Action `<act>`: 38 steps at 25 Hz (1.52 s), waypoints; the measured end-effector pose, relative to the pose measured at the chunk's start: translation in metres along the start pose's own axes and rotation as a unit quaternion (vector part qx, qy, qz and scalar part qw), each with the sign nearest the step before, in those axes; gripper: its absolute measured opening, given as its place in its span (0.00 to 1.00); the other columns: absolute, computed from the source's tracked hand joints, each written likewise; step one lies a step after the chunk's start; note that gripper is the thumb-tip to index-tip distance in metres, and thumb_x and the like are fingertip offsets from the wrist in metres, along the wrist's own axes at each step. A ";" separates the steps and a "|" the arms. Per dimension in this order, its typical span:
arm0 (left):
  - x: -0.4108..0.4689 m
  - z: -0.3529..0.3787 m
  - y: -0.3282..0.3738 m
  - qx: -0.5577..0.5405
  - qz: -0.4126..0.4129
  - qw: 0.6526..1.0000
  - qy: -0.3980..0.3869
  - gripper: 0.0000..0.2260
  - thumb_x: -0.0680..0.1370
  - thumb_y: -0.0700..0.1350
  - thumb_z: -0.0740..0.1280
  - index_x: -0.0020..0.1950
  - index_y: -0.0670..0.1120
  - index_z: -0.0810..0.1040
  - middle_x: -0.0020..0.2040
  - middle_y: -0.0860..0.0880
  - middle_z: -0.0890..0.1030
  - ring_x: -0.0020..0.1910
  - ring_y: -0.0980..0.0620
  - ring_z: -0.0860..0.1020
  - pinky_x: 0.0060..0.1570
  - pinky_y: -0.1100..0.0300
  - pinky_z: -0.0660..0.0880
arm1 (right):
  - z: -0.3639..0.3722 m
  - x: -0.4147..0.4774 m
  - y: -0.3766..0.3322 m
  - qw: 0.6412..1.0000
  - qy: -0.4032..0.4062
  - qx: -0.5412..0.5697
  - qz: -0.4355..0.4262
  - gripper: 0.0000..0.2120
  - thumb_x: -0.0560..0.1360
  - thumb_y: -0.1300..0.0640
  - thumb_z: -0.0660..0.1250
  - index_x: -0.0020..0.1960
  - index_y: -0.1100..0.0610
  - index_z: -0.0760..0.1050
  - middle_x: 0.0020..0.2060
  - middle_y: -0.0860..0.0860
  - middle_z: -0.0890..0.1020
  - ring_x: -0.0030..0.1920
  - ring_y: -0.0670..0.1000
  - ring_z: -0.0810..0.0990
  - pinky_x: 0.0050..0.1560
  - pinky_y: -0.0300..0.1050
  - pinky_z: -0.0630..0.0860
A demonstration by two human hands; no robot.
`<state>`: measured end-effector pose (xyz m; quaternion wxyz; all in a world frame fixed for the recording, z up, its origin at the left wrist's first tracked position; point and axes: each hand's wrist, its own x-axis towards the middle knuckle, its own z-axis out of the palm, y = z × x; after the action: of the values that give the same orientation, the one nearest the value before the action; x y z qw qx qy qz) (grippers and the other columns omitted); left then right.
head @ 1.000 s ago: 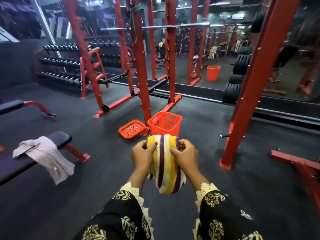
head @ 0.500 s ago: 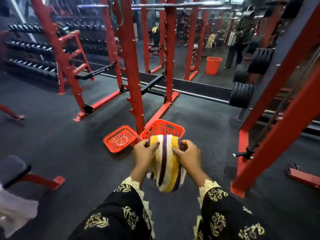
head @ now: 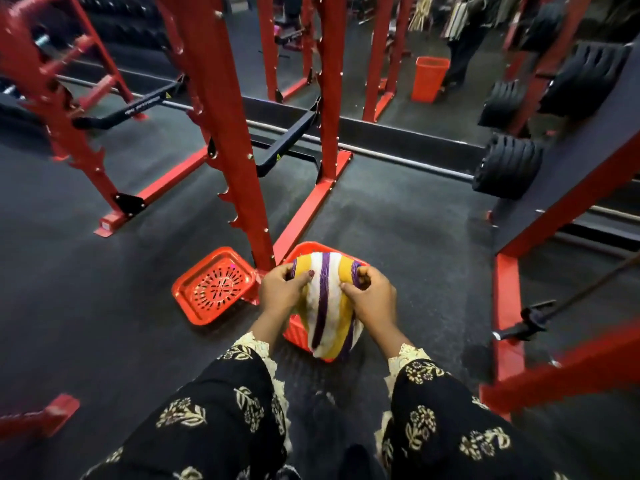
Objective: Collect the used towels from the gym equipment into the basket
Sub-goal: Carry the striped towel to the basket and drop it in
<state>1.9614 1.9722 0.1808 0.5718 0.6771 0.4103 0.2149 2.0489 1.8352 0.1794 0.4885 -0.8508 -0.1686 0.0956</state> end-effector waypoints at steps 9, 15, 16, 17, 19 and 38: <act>0.189 0.062 -0.030 -0.029 -0.180 0.978 -0.097 0.11 0.76 0.32 0.65 0.38 0.45 0.78 0.25 0.53 0.76 0.23 0.58 0.71 0.24 0.67 0.66 | 0.084 0.176 0.051 0.990 -0.054 -0.062 0.110 0.13 0.69 0.61 0.74 0.52 0.60 0.80 0.47 0.56 0.83 0.49 0.55 0.80 0.50 0.41 0.70; 0.257 0.102 -0.111 -0.049 -0.298 0.948 -0.100 0.12 0.76 0.34 0.62 0.35 0.45 0.77 0.33 0.45 0.73 0.34 0.50 0.70 0.36 0.59 0.68 | 0.157 0.226 0.127 0.976 -0.070 -0.078 0.193 0.15 0.69 0.64 0.73 0.55 0.62 0.80 0.51 0.58 0.83 0.52 0.58 0.80 0.55 0.47 0.72; 0.268 0.109 -0.129 -0.058 -0.309 0.944 -0.098 0.11 0.76 0.36 0.63 0.36 0.45 0.78 0.35 0.45 0.75 0.36 0.50 0.72 0.39 0.58 0.69 | 0.172 0.232 0.145 0.972 -0.077 -0.077 0.209 0.15 0.69 0.64 0.73 0.56 0.62 0.80 0.52 0.59 0.82 0.53 0.58 0.80 0.56 0.47 0.73; 0.278 0.116 -0.147 -0.064 -0.316 0.942 -0.098 0.09 0.77 0.38 0.64 0.38 0.45 0.79 0.37 0.46 0.78 0.38 0.50 0.74 0.42 0.58 0.70 | 0.185 0.236 0.163 0.968 -0.091 -0.077 0.223 0.16 0.70 0.64 0.72 0.58 0.62 0.79 0.54 0.59 0.82 0.55 0.58 0.80 0.58 0.48 0.73; 0.296 0.127 -0.175 -0.071 -0.317 0.941 -0.096 0.09 0.78 0.41 0.64 0.40 0.46 0.80 0.34 0.52 0.82 0.36 0.55 0.78 0.37 0.63 0.73 | 0.207 0.243 0.188 0.959 -0.115 -0.064 0.251 0.19 0.72 0.66 0.69 0.63 0.61 0.77 0.58 0.59 0.81 0.59 0.57 0.79 0.62 0.48 0.72; 0.220 -0.075 0.016 -0.210 -0.157 0.959 0.112 0.10 0.82 0.37 0.56 0.52 0.45 0.77 0.42 0.50 0.81 0.37 0.54 0.77 0.35 0.64 0.69 | 0.183 0.247 -0.082 0.974 -0.213 0.068 0.025 0.09 0.75 0.66 0.63 0.51 0.58 0.79 0.43 0.56 0.82 0.45 0.55 0.79 0.53 0.53 0.76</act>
<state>2.0350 2.1927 0.1761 0.6781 0.4406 0.5185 0.2778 2.2016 2.1132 0.1583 0.4952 -0.7798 -0.2407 0.2980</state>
